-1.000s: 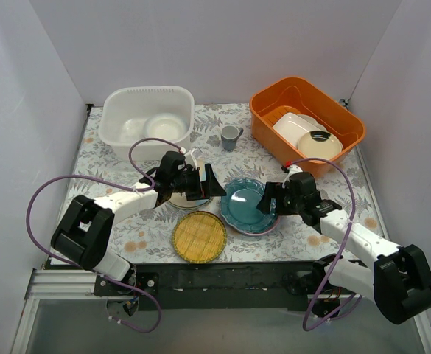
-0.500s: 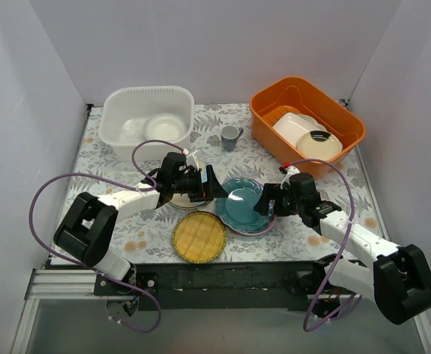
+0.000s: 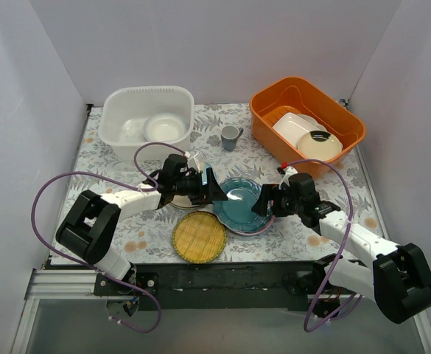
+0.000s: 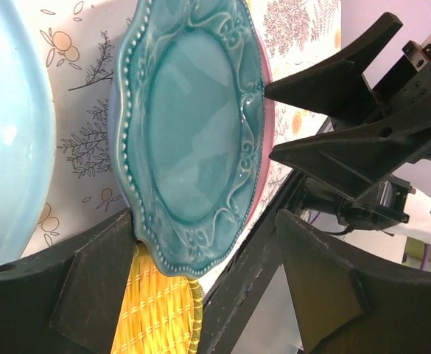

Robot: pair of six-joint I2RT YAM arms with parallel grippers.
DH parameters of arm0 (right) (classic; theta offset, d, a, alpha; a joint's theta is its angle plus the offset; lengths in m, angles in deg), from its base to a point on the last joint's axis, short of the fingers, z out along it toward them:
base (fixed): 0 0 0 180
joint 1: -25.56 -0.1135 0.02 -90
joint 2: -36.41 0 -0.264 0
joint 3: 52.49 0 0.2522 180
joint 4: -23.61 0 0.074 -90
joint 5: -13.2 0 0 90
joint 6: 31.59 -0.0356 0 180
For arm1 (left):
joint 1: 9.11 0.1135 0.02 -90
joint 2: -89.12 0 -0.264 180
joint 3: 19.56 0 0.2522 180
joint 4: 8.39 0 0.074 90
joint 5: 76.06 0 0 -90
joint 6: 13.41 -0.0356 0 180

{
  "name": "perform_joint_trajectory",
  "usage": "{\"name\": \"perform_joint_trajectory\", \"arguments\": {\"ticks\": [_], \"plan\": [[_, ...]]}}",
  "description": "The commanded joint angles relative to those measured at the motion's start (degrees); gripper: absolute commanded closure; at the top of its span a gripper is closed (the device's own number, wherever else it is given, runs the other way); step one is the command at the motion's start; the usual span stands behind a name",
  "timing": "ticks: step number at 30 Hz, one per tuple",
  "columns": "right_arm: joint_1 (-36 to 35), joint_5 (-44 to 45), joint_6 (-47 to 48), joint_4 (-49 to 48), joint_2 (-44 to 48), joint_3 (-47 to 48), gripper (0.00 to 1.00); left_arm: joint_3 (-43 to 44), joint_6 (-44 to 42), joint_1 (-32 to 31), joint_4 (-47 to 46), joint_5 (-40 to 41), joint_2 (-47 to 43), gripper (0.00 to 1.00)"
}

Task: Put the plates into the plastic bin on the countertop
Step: Pick up the plate at the center of the board.

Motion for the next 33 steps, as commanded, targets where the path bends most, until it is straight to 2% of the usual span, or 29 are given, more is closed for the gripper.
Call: {"name": "perform_joint_trajectory", "arguments": {"ticks": [1, 10, 26, 29, 33], "plan": [[-0.8, -2.9, 0.3, -4.4, 0.8, -1.0, 0.08, 0.5, 1.9, -0.6, -3.4, -3.2, -0.1, 0.27], [-0.8, -3.7, 0.1, -5.4, 0.9, -1.5, 0.08, 1.0, 6.3, -2.0, -9.4, -6.9, -1.4, 0.28], [-0.9, -3.3, 0.3, -5.0, 2.9, -1.5, 0.08, 4.1, 4.6, -6.0, -6.0, -3.1, 5.8, 0.32], [-0.9, -3.3, 0.4, -5.0, 3.2, -1.9, 0.08, 4.0, 4.8, -6.1, -6.5, -1.8, 5.8, 0.34], [-0.8, -3.3, 0.2, -5.1, 3.9, -2.6, 0.08, 3.6, 5.1, -6.3, -7.7, -1.3, 6.8, 0.43]]}}
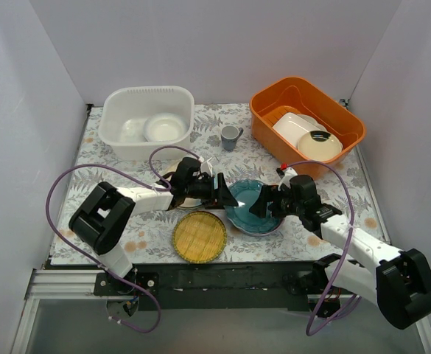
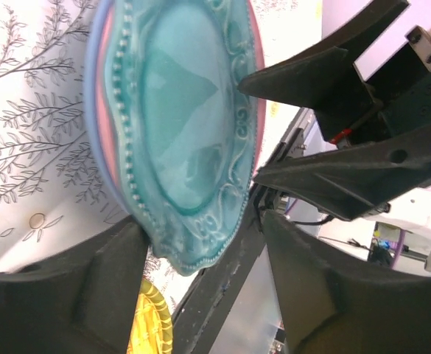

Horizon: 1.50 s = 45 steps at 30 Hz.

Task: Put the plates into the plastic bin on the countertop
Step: Pick up the plate at the center of the board.

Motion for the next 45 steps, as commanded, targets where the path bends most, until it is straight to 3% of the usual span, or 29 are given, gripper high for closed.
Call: {"name": "perform_joint_trajectory", "arguments": {"ticks": [1, 3, 4, 7, 9, 29, 45], "plan": [[-0.3, -0.9, 0.1, -2.1, 1.7, -1.1, 0.08, 1.4, -0.4, -0.8, -2.0, 1.6, 0.7, 0.47], [-0.3, -0.9, 0.1, -1.9, 2.0, -1.3, 0.08, 1.0, 0.0, -1.0, -2.4, 1.9, 1.3, 0.57], [-0.3, -0.8, 0.1, -1.9, 2.2, -1.3, 0.08, 1.0, 0.2, -1.0, -2.5, 1.9, 1.5, 0.7], [-0.2, -0.7, 0.1, -1.9, 2.6, -1.4, 0.08, 0.9, 0.5, -1.1, -2.5, 2.2, 2.1, 0.91], [-0.2, -0.7, 0.1, -1.9, 2.6, -1.4, 0.08, 1.0, 0.6, -1.1, -2.4, 2.3, 2.2, 0.99], [-0.2, -1.0, -0.1, -3.2, 2.6, -1.6, 0.07, 2.0, 0.3, -1.2, -0.3, 4.1, 0.1, 1.0], [-0.3, 2.5, -0.4, -1.1, 11.1, -1.7, 0.02, 2.3, 0.6, -1.2, 0.4, 5.5, -7.0, 1.0]]}}
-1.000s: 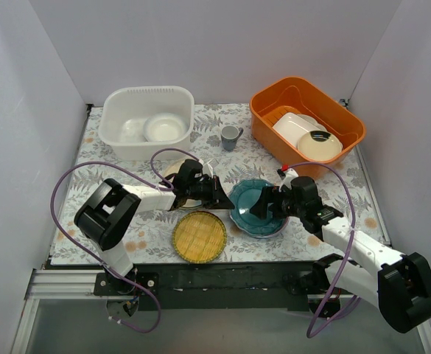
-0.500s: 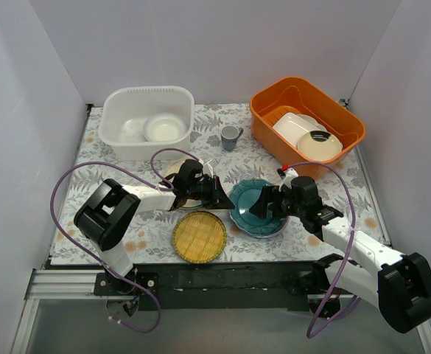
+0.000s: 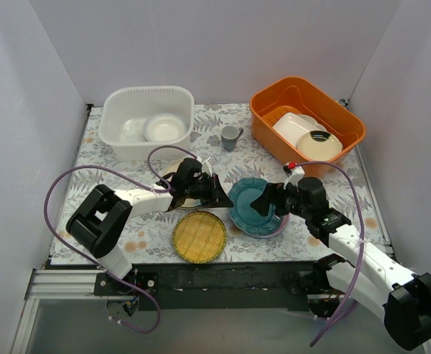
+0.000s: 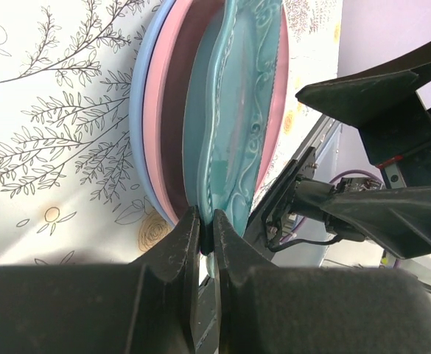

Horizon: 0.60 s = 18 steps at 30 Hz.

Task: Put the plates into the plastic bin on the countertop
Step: Pick up the plate at the center of the board.

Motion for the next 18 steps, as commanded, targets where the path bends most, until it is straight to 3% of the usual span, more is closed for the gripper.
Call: {"name": "perform_joint_trajectory", "arguments": {"ticks": [1, 10, 18], "plan": [[-0.2, 1.7, -0.3, -0.7, 2.2, -0.7, 0.02, 2.3, -0.9, -0.1, -1.6, 0.1, -6.2, 1.0], [-0.2, 3.3, 0.1, 0.8, 5.2, -0.5, 0.02, 2.1, -0.5, 0.1, -1.2, 1.1, -10.2, 1.0], [-0.2, 5.3, 0.2, 0.9, 2.9, -1.1, 0.02, 1.8, -3.1, 1.7, 5.5, 4.3, -13.4, 1.0]]}}
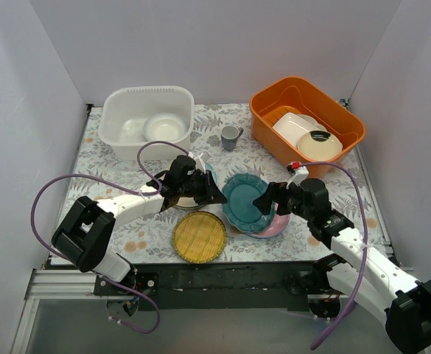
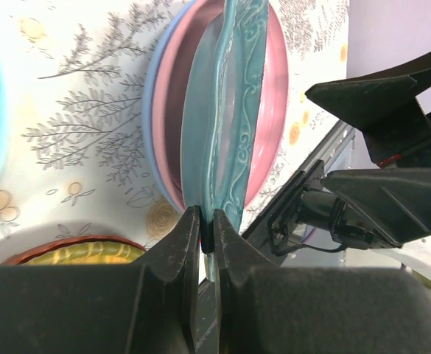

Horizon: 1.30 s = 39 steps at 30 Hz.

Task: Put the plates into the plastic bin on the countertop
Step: Pick up the plate at the center of the board.

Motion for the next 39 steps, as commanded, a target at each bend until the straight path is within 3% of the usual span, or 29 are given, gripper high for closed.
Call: {"name": "perform_joint_trajectory", "arguments": {"ticks": [1, 13, 20, 24, 29, 32, 39], "plan": [[-0.2, 2.7, 0.2, -0.4, -1.2, -1.5, 0.02, 1.6, -1.1, 1.2, -1.9, -0.7, -5.7, 1.0], [-0.2, 4.3, -1.9, -4.4, -7.2, -6.3, 0.02, 0.0, -1.8, 1.4, -1.6, -0.2, -5.2, 1.0], [-0.2, -1.5, -2.7, -11.9, -9.9, -8.7, 0.04, -1.9, -1.8, 1.4, -4.5, -0.8, -3.6, 1.0], [-0.2, -2.4, -2.5, -12.5, -10.1, -8.9, 0.06, -2.7, -1.2, 1.4, -6.5, -1.6, -2.0, 0.88], [-0.2, -2.9, -2.0, -12.6, -8.6, -9.1, 0.07, -2.9, -0.7, 1.4, -9.0, -2.1, 0.6, 0.67], [-0.2, -3.6, -1.7, -12.8, -8.7, -9.1, 0.08, -2.9, 0.1, 1.4, -11.0, -2.9, 2.6, 0.63], [-0.2, -4.0, -1.5, -12.5, -7.8, -9.1, 0.08, -2.1, 0.1, 1.4, -11.3, -3.1, 5.1, 0.66]]}}
